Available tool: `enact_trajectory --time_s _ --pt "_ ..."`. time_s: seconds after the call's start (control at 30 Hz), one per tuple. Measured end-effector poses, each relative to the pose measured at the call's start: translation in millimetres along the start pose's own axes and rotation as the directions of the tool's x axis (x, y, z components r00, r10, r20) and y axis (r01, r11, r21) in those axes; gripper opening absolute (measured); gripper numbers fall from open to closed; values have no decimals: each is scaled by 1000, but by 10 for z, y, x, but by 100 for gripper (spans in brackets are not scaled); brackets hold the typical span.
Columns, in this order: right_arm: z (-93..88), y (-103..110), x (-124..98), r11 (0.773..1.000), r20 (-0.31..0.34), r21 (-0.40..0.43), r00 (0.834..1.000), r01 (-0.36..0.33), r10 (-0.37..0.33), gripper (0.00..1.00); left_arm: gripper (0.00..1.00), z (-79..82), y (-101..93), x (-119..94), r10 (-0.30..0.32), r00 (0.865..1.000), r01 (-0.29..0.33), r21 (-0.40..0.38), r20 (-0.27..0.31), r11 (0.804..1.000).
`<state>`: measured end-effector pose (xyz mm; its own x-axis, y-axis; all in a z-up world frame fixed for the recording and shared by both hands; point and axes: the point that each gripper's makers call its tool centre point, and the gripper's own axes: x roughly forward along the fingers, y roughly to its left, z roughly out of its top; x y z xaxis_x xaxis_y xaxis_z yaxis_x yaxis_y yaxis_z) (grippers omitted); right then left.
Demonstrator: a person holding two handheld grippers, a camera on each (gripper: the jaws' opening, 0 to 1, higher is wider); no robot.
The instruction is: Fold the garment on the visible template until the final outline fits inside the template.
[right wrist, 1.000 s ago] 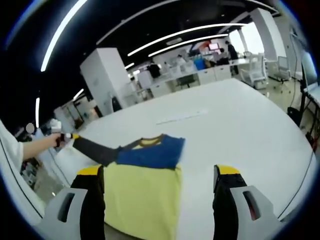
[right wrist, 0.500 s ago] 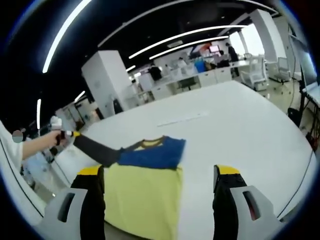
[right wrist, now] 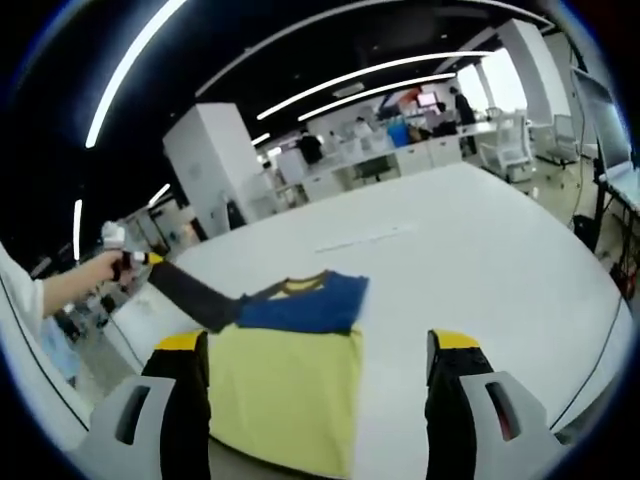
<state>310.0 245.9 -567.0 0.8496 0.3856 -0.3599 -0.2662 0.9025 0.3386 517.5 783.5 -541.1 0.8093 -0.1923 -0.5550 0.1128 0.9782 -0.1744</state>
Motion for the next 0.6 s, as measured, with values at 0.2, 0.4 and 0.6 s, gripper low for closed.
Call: enact_trajectory --time_s 0.2,0.4,0.6 --pt "-11 -8 -54 1000 5 1 1000 1 -1 89 0 78 -168 -20 -26 1000 26 -14 13 1000" --pt "-45 -15 -113 1000 7 7 1000 3 -3 88 0 174 -309 -65 -50 998 51 -24 34 998" --pt "-72 -31 -167 1000 11 15 1000 9 -9 88 0 201 -470 -92 -74 997 75 -22 34 997"
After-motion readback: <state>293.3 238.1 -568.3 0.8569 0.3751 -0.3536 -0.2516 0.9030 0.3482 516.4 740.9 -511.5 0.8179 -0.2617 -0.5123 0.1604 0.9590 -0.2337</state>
